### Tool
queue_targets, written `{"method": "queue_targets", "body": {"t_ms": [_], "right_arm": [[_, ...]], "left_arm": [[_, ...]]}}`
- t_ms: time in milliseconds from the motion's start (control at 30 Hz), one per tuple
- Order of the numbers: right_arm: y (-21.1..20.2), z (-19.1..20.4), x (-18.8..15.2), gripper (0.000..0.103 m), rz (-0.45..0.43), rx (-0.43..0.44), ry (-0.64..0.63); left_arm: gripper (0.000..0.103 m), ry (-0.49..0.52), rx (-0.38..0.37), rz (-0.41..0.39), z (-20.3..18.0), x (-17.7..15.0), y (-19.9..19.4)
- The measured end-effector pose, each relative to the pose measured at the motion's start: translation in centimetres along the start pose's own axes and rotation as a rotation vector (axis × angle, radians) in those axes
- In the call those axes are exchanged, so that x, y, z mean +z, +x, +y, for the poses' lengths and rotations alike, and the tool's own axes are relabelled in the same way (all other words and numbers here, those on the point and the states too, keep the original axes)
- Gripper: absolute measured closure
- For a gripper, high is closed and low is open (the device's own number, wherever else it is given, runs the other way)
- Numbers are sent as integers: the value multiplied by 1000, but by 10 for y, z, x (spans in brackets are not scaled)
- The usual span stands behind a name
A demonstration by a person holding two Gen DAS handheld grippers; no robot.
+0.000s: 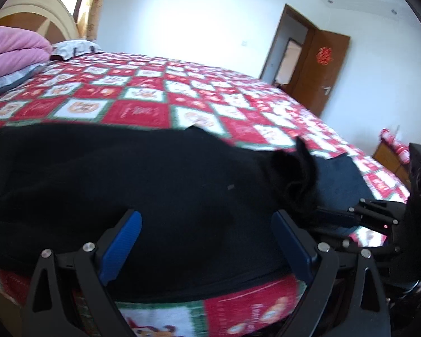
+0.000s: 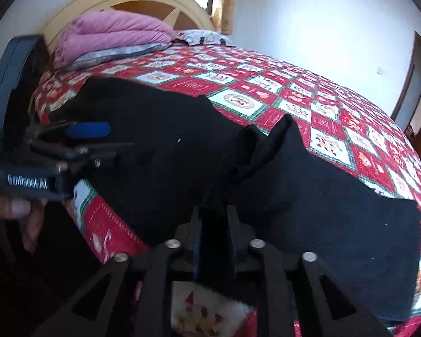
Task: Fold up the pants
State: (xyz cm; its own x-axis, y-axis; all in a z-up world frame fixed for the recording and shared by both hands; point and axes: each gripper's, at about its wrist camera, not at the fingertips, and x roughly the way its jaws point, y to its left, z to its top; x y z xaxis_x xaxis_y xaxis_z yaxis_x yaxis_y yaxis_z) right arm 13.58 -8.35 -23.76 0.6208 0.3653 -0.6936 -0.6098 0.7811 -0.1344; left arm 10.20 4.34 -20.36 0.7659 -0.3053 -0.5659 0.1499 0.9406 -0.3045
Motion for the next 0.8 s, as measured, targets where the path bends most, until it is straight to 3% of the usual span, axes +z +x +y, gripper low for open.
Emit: {"method": "queue_targets", "body": {"t_ms": [33,200,333,433,567,633,667,800], "right_arm": [[-9,-5,0,68,2,8,-1],[-56,-48,1,67,-56,-18,33],[-79,-114,-10,67,-86,-93,203],[-85,-156,-25,67,-88,-131,372],[-84,-187,-40,67,-98,-123,514],[-83,-188,-44,67,-106,-125,519],[-83,-189,-45,67,-112,-128,521],[-92,-193,-47,67,-177,-67,551]], "left_arm": [[6,7,-23,3,-5,4,-1],[6,40,-146,63,-36,16,12],[6,83,-228,107,-68,27,31],[9,132,-245,144,-92,33,51],[30,133,-218,216,-103,35,79],[64,122,-189,244,-101,35,87],[89,112,-186,253,-99,36,89],[91,41,-154,193,-80,41,70]]}}
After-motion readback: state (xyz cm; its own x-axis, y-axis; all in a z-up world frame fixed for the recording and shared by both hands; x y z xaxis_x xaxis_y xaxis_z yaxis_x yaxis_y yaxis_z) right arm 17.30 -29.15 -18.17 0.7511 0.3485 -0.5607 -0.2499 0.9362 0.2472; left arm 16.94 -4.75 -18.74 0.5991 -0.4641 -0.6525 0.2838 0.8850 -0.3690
